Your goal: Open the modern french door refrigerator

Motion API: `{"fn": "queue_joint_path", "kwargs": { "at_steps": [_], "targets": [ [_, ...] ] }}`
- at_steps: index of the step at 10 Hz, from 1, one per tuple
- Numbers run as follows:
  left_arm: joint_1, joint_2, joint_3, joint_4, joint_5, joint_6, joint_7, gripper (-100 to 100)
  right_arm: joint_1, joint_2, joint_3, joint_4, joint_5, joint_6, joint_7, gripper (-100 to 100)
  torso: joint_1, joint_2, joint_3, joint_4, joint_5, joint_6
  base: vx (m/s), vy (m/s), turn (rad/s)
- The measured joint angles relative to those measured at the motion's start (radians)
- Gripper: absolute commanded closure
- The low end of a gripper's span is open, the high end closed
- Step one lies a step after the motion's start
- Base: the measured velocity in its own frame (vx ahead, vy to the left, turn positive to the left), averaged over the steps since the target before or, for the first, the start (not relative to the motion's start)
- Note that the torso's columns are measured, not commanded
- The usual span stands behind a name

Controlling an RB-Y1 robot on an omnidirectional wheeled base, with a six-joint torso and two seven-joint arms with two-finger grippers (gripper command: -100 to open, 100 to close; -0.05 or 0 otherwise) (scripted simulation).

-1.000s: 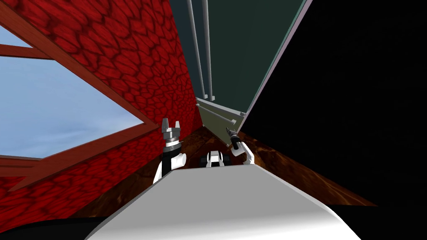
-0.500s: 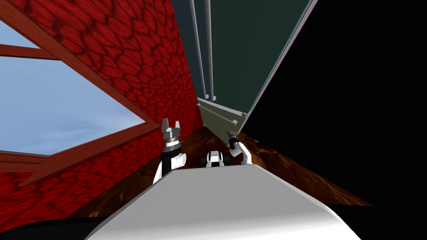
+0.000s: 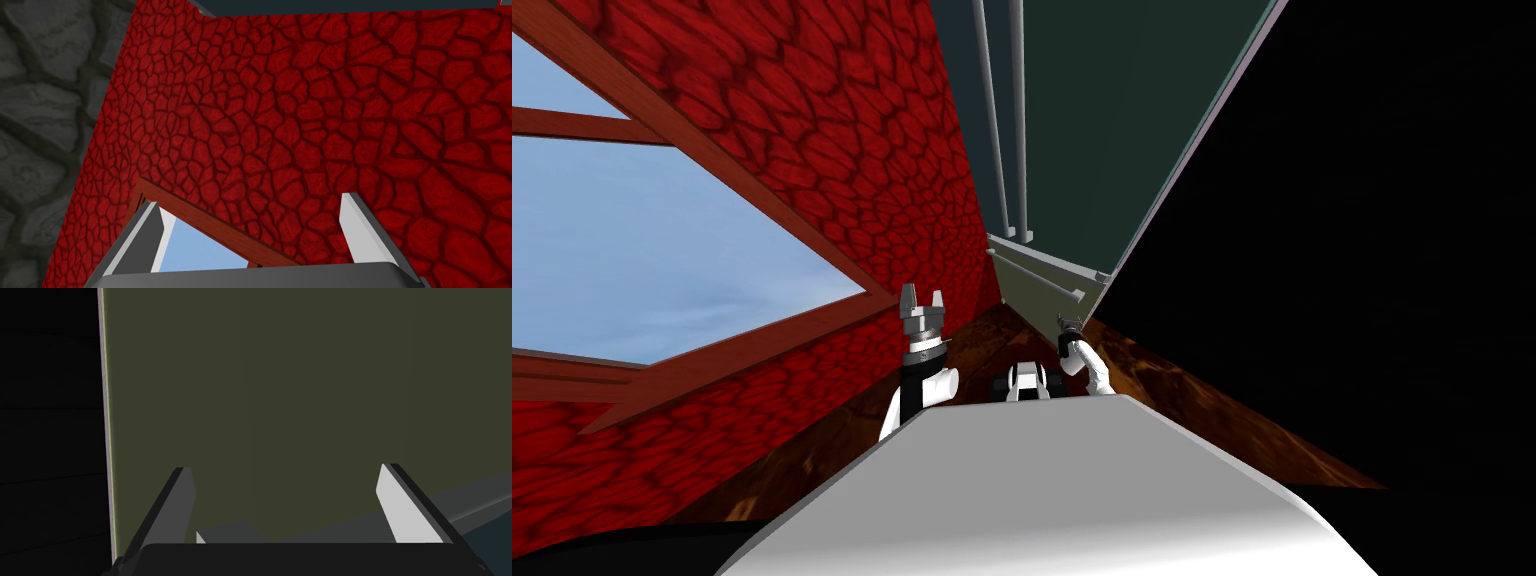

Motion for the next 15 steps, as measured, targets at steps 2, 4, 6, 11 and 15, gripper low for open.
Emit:
{"fn": "queue_joint_path", "kwargs": {
  "at_steps": [2,4,6,11,15],
  "targets": [
    [0.0,0.0,0.0,0.0,0.0,0.0,0.0,0,-0.014,-0.004,0.009,0.016,0.019,0.049,0.013,-100,0.0,0.001,0.001,0.0,0.0,0.0,0.01,0.0,0.025],
    [0.0,0.0,0.0,0.0,0.0,0.0,0.0,0,-0.031,-0.004,0.028,0.051,0.066,0.103,0.024,-100,0.0,0.0,0.0,0.0,0.0,0.0,0.015,-0.001,0.047],
    [0.0,0.0,0.0,0.0,0.0,0.0,0.0,0,-0.051,-0.004,0.049,0.093,0.117,0.16,0.035,-100,0.0,0.0,0.0,0.0,0.0,0.0,0.021,0.002,0.052],
    [0.0,0.0,0.0,0.0,0.0,0.0,0.0,0,-0.088,-0.008,0.089,0.173,0.222,0.288,0.059,-100,0.0,0.001,0.0,0.0,0.0,0.0,0.014,0.002,0.031],
    [0.0,0.0,0.0,0.0,0.0,0.0,0.0,0,-0.128,-0.008,0.126,0.251,0.315,0.401,0.084,-100,0.0,0.001,0.0,0.0,0.0,0.0,0.017,-0.001,0.041]
  ]
}}
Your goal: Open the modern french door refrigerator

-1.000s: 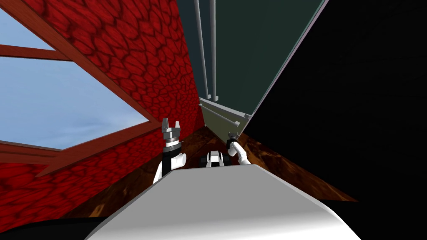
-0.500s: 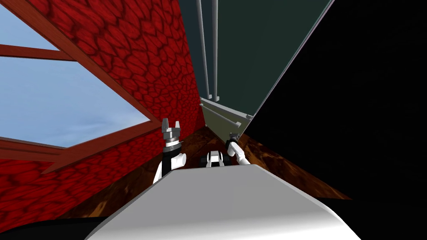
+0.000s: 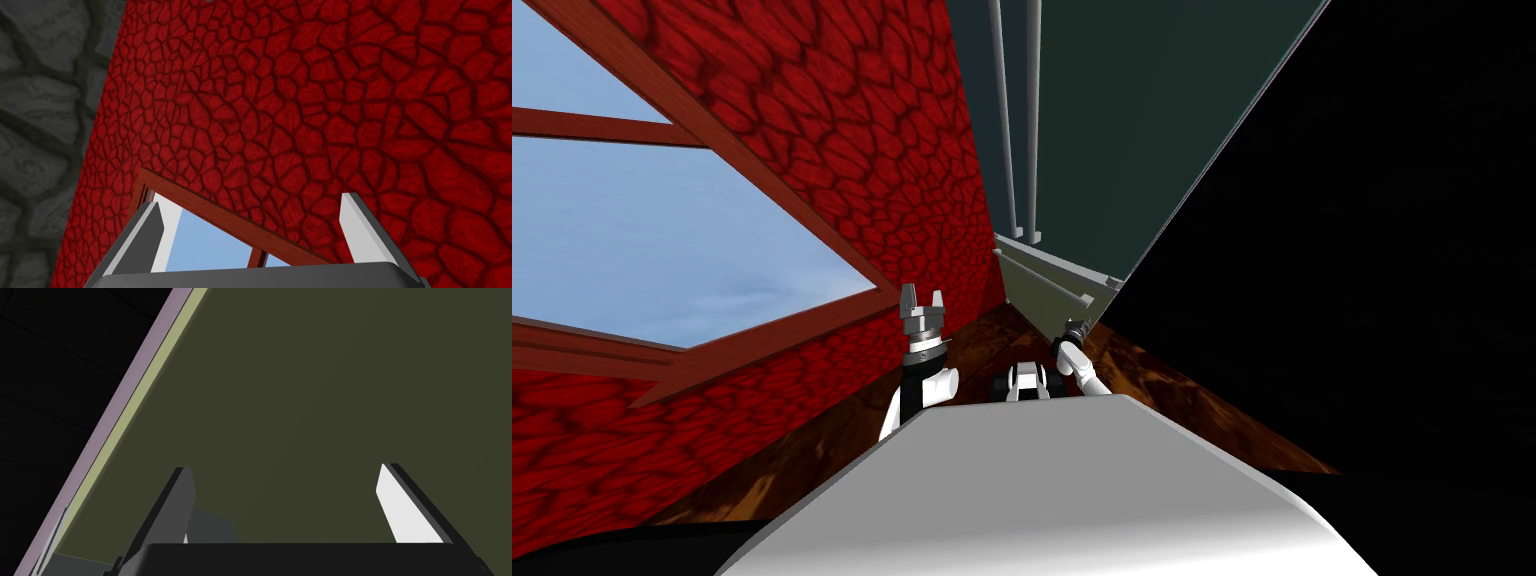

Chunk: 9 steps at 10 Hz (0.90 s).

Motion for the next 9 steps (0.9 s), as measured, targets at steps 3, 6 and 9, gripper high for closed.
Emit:
{"fn": "queue_joint_path", "kwargs": {
  "at_steps": [3,6,9],
  "targets": [
    [0.0,0.0,0.0,0.0,0.0,0.0,0.0,0,-0.029,-0.002,0.028,0.057,0.072,0.086,0.02,-100,0.0,0.0,0.0,0.0,0.0,0.0,0.015,0.001,0.034],
    [0.0,0.0,0.0,0.0,0.0,0.0,0.0,0,-0.054,-0.007,0.049,0.113,0.129,0.159,0.024,-100,0.0,0.0,0.0,0.0,0.0,0.0,0.014,0.0,0.035],
    [0.0,0.0,0.0,0.0,0.0,0.0,0.0,0,-0.075,-0.016,0.072,0.156,0.186,0.23,0.041,-100,0.0,0.0,0.0,0.0,0.0,0.0,0.014,0.0,0.038]
  ]
}}
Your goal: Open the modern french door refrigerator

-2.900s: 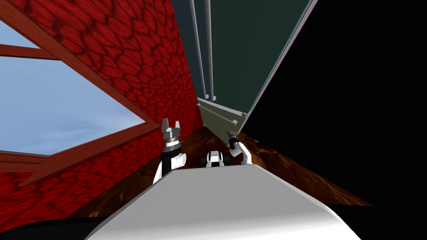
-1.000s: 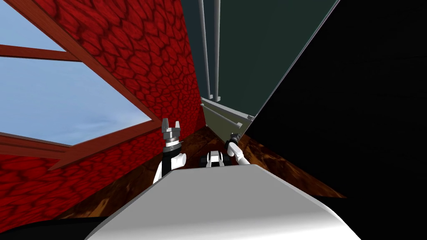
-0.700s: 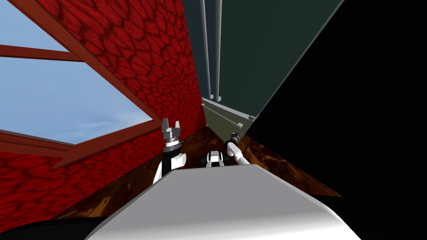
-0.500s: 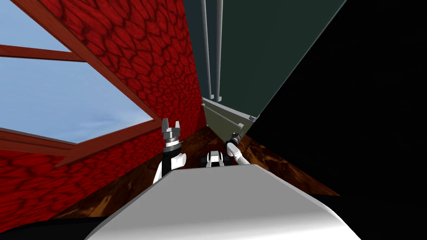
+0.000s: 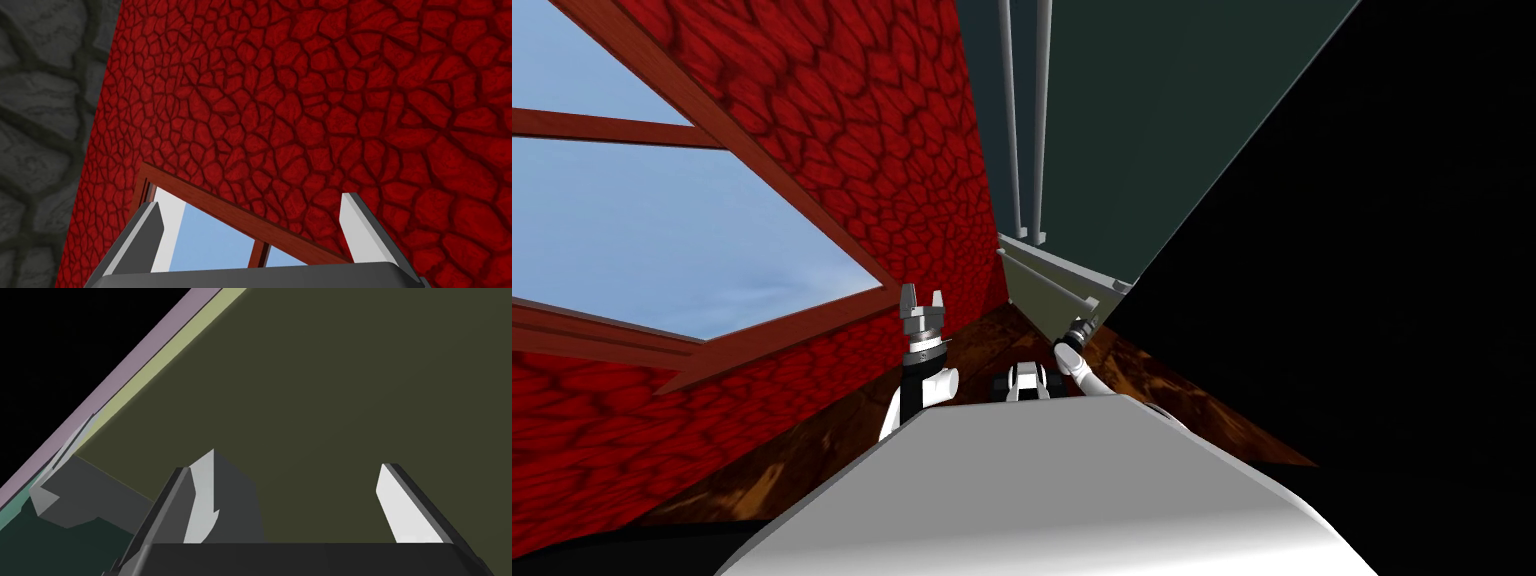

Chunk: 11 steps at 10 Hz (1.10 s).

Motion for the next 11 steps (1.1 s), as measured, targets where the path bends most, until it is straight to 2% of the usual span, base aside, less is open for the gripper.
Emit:
{"fn": "queue_joint_path", "kwargs": {
  "at_steps": [1,3,6,7,9,10,11],
  "targets": [
    [0.0,0.0,0.0,0.0,0.0,0.0,0.0,0,-0.014,-0.003,0.011,0.028,0.028,0.028,0.004,-100,0.0,0.0,0.0,0.0,0.0,0.0,0.014,-0.002,0.025],
    [0.0,0.0,0.0,0.0,0.0,0.0,0.0,0,-0.02,-0.013,0.022,0.033,0.057,0.073,0.024,-100,0.0,0.0,0.0,0.0,0.0,0.0,0.014,-0.001,0.033],
    [0.0,0.0,0.0,0.0,0.0,0.0,0.0,0,-0.048,-0.024,0.046,0.099,0.118,0.146,0.025,-100,0.0,0.0,0.0,0.0,0.0,0.0,0.011,0.0,0.031],
    [0.0,0.0,0.0,0.0,0.0,0.0,0.0,0,-0.052,-0.03,0.052,0.104,0.133,0.164,0.031,-100,0.0,0.0,0.0,0.0,0.0,0.0,0.005,0.0,0.004],
    [0.0,0.0,0.0,0.0,0.0,0.0,0.0,0,-0.062,-0.036,0.045,0.097,0.126,0.158,0.043,-100,-0.003,-0.001,-0.001,0.0,-0.001,0.0,0.028,-0.044,-0.019],
    [0.0,0.0,0.0,0.0,0.0,0.0,0.0,0,-0.064,-0.037,0.044,0.095,0.125,0.155,0.047,100,-0.001,0.0,0.0,0.0,0.0,0.0,0.002,-0.008,-0.015],
    [0.0,0.0,0.0,0.0,0.0,0.0,0.0,0,-0.065,-0.038,0.044,0.094,0.127,0.158,0.046,100,0.0,-0.002,0.0,-0.002,-0.002,-0.002,-0.08,0.098,-0.046]
  ]
}}
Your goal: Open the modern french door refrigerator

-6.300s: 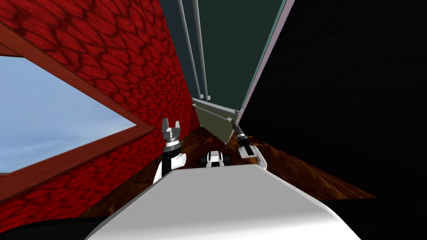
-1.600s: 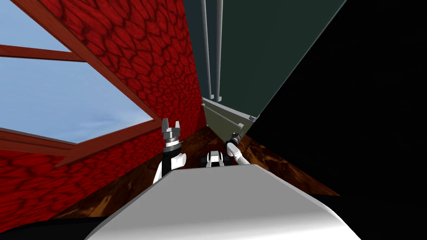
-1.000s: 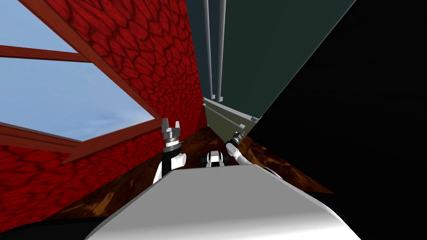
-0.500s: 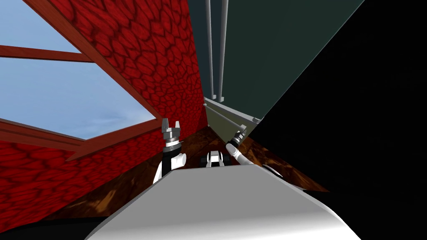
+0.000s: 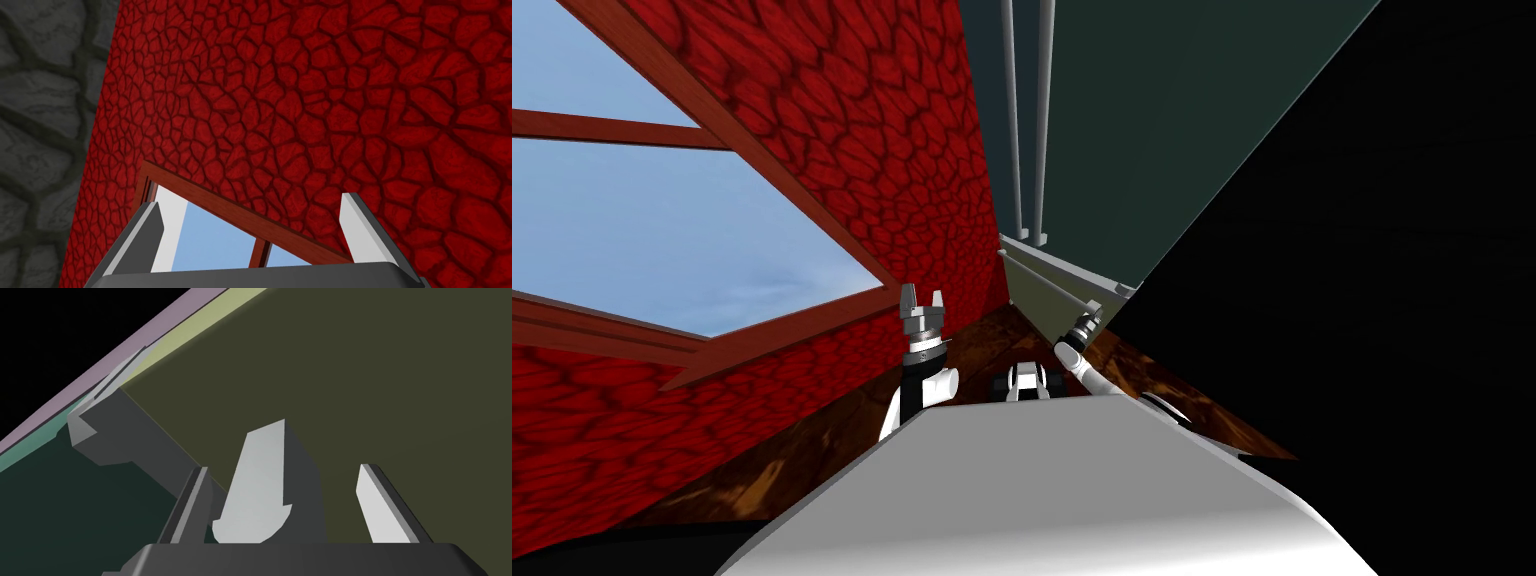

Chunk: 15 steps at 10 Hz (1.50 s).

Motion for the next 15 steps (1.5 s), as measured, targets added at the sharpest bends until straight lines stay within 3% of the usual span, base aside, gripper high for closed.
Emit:
{"fn": "queue_joint_path", "kwargs": {
  "at_steps": [8,10,15],
  "targets": [
    [0.0,0.0,0.0,0.0,0.0,0.0,0.0,0,0.013,0.038,0.024,-0.026,0.021,0.039,0.044,100,0.004,-0.004,-0.002,-0.003,-0.001,-0.003,-0.103,0.132,-0.003],
    [0.0,0.0,0.0,0.0,0.0,0.0,0.0,0,0.022,0.048,0.031,-0.027,0.024,0.045,0.05,100,-0.005,-0.008,-0.005,0.0,0.001,-0.001,-0.046,0.092,-0.143],
    [0.0,0.0,0.0,0.0,0.0,0.0,0.0,0,-0.008,0.0,0.055,-0.013,0.048,-0.067,-0.022,100,0.003,0.0,-0.001,0.001,0.001,-0.001,0.005,0.16,-0.313]
  ]
}}
